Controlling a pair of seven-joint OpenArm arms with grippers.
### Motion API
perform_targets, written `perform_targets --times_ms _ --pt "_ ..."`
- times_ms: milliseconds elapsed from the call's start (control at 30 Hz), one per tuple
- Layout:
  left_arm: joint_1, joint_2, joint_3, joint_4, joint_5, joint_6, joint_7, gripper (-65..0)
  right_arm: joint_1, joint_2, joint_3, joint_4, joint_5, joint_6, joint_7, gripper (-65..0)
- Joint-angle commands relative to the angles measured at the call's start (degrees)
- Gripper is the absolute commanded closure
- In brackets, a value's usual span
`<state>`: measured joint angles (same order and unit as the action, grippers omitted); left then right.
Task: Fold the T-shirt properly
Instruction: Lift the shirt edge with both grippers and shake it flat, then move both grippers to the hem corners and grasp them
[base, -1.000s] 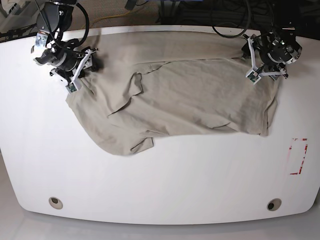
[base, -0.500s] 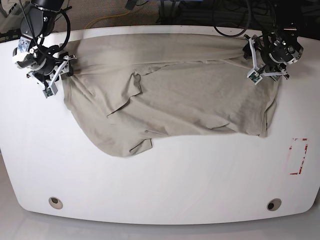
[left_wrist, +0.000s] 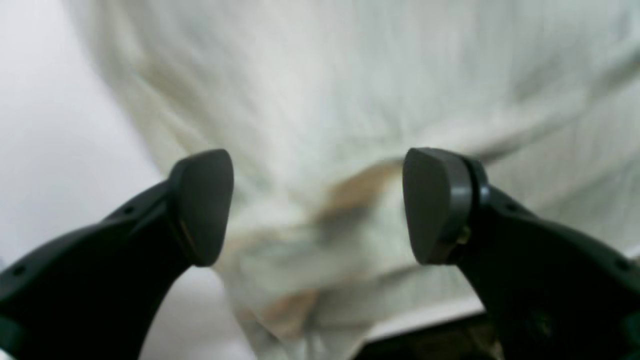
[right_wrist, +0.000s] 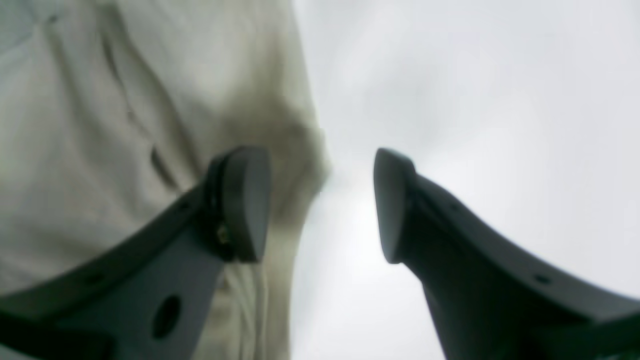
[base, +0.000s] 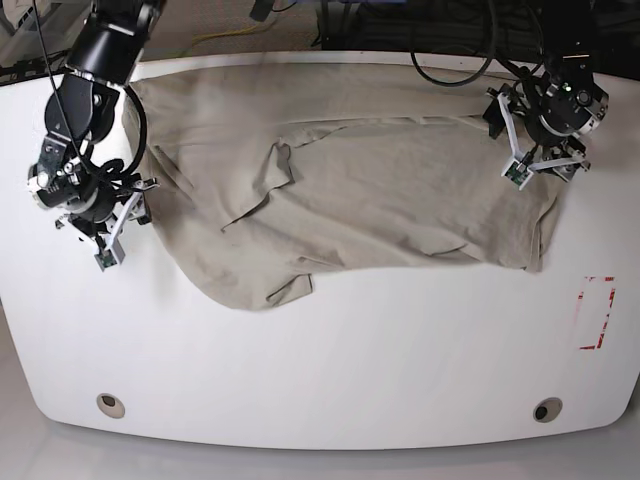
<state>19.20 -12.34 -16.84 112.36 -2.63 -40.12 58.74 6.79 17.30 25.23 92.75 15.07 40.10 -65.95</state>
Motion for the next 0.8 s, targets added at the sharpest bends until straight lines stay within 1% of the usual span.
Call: perform_targets --times_ms 0,200,400,600,767 --pt "-0.6 -0.3 -0.3 1.4 0.0 0.1 -0.2 -49.4 4.1 1.0 -0.8 -3.7 -1.1 -0.1 1.9 -31.9" --pt "-3.2 -0.3 -0.5 1.4 0.1 0.1 -0.2 -49.3 13.6 1.1 -5.8 -16.1 -4.4 -0.1 8.0 -31.9" --pt "-5.1 -0.3 -3.6 0.9 0.4 0.1 -0.2 -49.3 21.9 1.1 -8.2 -31.2 -4.6 -0.1 15.3 -31.9" --pt "-5.6 -0.3 -5.2 0.9 0.4 0.1 -0.2 -49.3 27.7 1.1 -14.1 -45.7 -4.7 -0.1 27.0 -31.9" --pt "-5.6 -0.3 -7.3 0.8 0.5 0.1 -0.2 -49.3 30.2 0.9 -16.2 -55.1 -4.7 -0.1 34.0 -31.9"
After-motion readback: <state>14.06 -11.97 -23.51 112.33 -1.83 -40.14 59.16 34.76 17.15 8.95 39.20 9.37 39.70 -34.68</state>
